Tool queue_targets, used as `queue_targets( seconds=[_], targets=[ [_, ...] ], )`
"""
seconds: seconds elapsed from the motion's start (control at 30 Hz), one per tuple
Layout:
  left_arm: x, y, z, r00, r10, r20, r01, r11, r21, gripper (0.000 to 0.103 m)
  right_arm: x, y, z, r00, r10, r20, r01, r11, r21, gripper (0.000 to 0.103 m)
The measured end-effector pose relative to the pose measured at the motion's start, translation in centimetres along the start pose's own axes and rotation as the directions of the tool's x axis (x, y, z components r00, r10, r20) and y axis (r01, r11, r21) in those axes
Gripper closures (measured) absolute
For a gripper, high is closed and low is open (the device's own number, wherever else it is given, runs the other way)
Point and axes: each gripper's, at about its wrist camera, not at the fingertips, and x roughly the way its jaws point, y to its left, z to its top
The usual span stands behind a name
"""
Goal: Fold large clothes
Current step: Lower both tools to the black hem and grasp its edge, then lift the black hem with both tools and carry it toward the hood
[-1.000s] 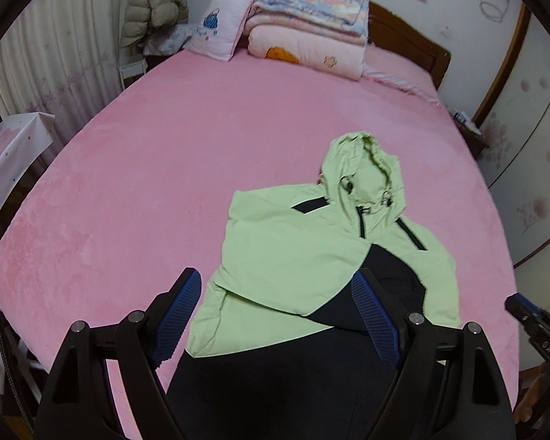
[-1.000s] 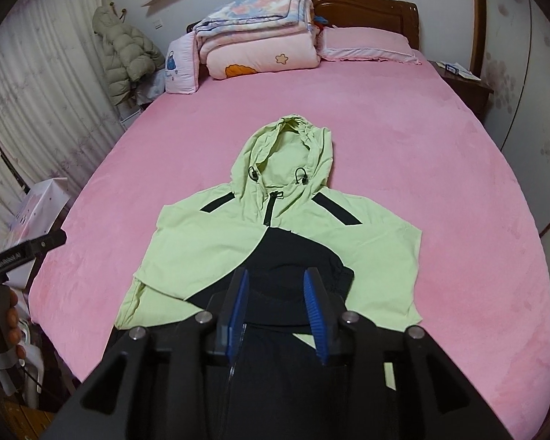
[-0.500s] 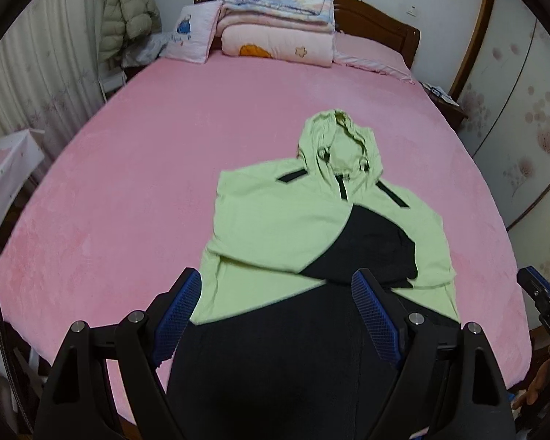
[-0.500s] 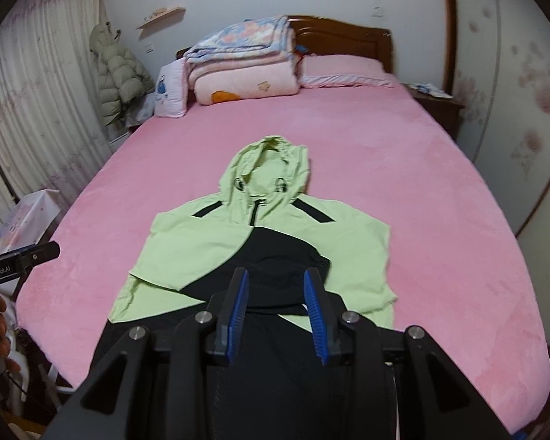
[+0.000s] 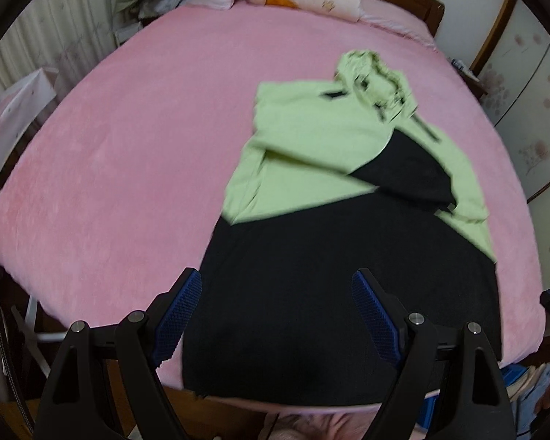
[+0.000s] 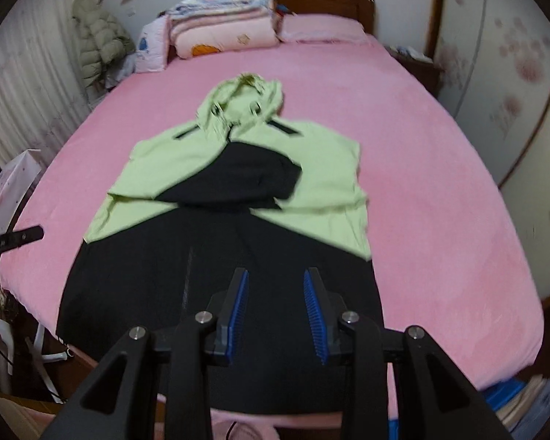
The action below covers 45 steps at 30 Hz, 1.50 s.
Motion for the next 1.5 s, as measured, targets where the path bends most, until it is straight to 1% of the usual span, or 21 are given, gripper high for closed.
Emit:
queue_targets(
  seconds=[0.17,0.23,0.3,0.33,0.43,0.53,0.67,0.73,0.87,0.97,1.17,1.3,1.5],
  targets=[
    [2.9,4.2,-4.5,0.997,0.017,-0.078,-0.018,1.0,-0.006,0.02,1.3,-2.5,-3.8,0.998,0.001,-0.057,0.003,0.997,0.077,0.072],
    [4.4,5.9,-6.2,0.993,0.013,-0.116,-0.016,1.0,-0.025,0.02,2.0,-3.5,-5.1,0.997,-0.001,-0.081,0.009,0.995,0.104,0.072],
    [5.8,7.6,-7.6,0.99,0.004,-0.142,-0.012,0.998,-0.056,0.02,2.8,-4.6,-6.6,0.994,-0.025,-0.102,0.038,0.991,0.125,0.072],
    [6.3,8.3,-8.1,0.989,0.005,-0.15,-0.016,0.998,-0.069,0.02,3.3,-5.5,-7.5,0.991,-0.043,-0.125,0.061,0.988,0.141,0.072],
    [7.9,10.0,-9.2,0.984,0.011,-0.178,-0.03,0.994,-0.103,0.02,4.2,-7.8,-9.1,0.986,-0.054,-0.155,0.084,0.978,0.192,0.072],
    [8.9,11.2,-9.9,0.981,-0.007,-0.193,-0.017,0.992,-0.124,0.02,4.8,-10.6,-10.8,0.982,-0.06,-0.179,0.105,0.962,0.25,0.072],
    [9.7,11.9,-10.5,0.979,-0.041,-0.202,0.014,0.991,-0.134,0.02,5.5,-13.3,-12.0,0.983,-0.003,-0.186,0.066,0.939,0.337,0.072],
    [9.9,12.1,-10.9,0.978,-0.044,-0.203,0.015,0.989,-0.145,0.02,6.0,-14.0,-12.3,0.982,0.025,-0.188,0.046,0.931,0.362,0.072],
    [10.4,12.7,-11.4,0.977,-0.054,-0.206,0.018,0.985,-0.173,0.02,7.6,-14.6,-12.7,0.974,0.036,-0.223,0.047,0.933,0.356,0.072],
    [10.6,12.9,-11.7,0.976,-0.068,-0.207,0.031,0.984,-0.175,0.02,8.4,-15.1,-13.0,0.97,0.063,-0.233,0.025,0.933,0.358,0.071],
    [10.6,12.7,-11.7,0.966,-0.115,-0.23,0.081,0.985,-0.152,0.02,9.1,-15.5,-13.7,0.967,0.094,-0.236,0.0,0.93,0.367,0.068],
    [10.5,12.6,-12.0,0.961,-0.128,-0.246,0.099,0.987,-0.128,0.02,9.2,-15.9,-13.8,0.965,0.113,-0.236,-0.013,0.923,0.386,0.065],
    [10.9,12.2,-12.0,0.959,-0.127,-0.253,0.099,0.988,-0.12,0.02,9.1,-15.9,-14.0,0.968,0.114,-0.225,-0.017,0.918,0.395,0.064]
  ],
)
